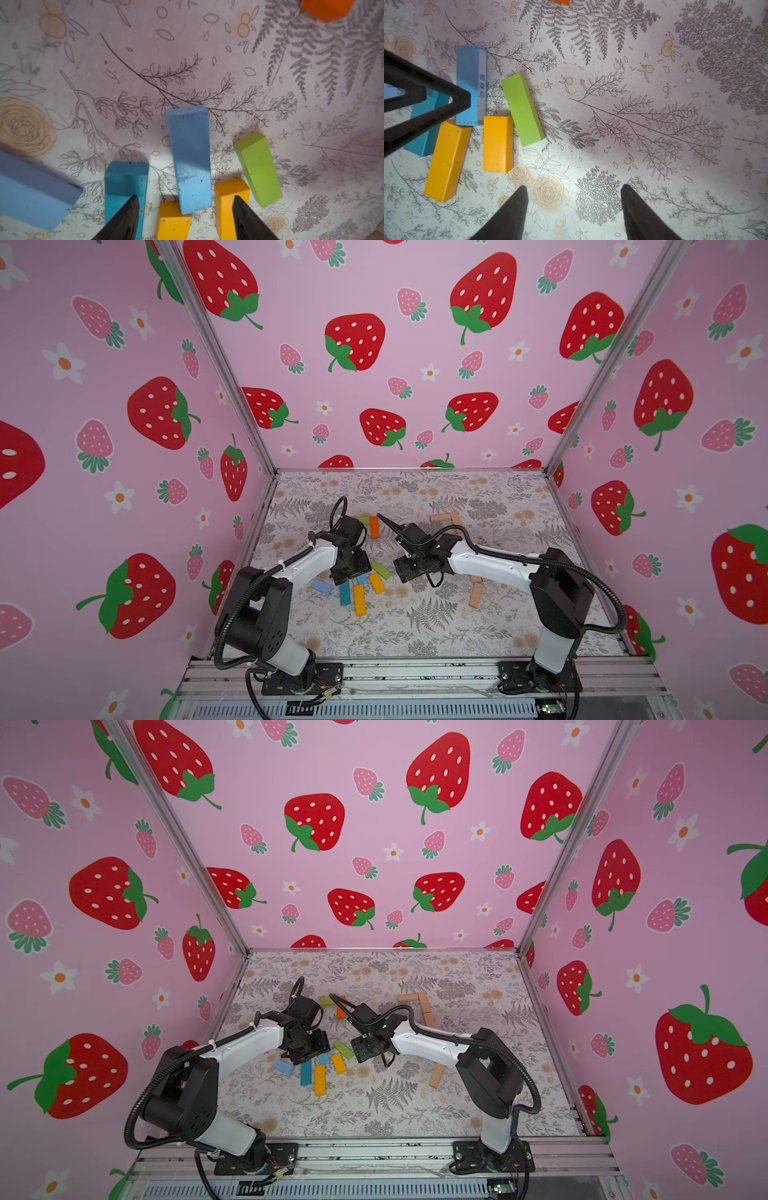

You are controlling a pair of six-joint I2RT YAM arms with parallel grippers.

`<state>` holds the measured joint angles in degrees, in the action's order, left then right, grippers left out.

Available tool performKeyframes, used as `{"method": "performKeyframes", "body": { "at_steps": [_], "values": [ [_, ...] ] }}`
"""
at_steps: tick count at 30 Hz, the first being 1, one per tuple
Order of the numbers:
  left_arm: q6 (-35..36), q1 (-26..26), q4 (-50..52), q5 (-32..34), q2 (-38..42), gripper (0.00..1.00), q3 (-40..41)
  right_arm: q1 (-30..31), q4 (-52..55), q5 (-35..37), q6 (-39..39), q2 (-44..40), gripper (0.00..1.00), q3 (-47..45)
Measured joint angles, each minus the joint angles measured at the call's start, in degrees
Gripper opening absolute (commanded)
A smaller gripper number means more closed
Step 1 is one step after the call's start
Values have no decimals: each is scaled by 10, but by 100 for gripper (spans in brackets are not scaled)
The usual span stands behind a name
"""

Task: Assemble a giraffe with building blocks
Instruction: Pick up the building block from the center of the board.

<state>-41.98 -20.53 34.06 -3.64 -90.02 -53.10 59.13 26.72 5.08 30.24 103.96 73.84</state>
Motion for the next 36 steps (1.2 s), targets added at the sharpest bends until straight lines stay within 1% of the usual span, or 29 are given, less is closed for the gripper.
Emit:
{"method": "performKeyframes", "body": {
  "at_steps": [7, 10, 13, 18, 23, 25, 28, 32, 36],
  "values": [
    [12, 0, -19, 0, -39, 62, -14, 0, 0, 1, 2, -15, 71, -19],
    [17, 0, -22, 1, -57, 60, -16, 0, 1, 2, 3, -20, 71, -25],
    [20, 0, -26, 1, -63, 54, -22, 0, 1, 3, 5, -22, 71, -26],
    [25, -1, -25, 3, -73, 37, -30, 0, 1, 4, 6, -22, 70, -30],
    [37, -5, -20, 10, -87, 24, -49, 0, 1, 5, 6, -25, 70, -33],
    [41, -5, -16, 15, -92, 16, -57, 0, 1, 6, 6, -30, 70, -36],
    [50, -6, 0, 22, -99, 1, -82, 0, 1, 9, 6, -38, 70, -40],
    [62, -14, 17, 33, -99, 0, -131, 0, 1, 13, 6, -43, 70, -42],
    [69, -43, 33, 40, -104, 0, -190, -1, 1, 17, 10, -52, 70, -53]
  ]
}}
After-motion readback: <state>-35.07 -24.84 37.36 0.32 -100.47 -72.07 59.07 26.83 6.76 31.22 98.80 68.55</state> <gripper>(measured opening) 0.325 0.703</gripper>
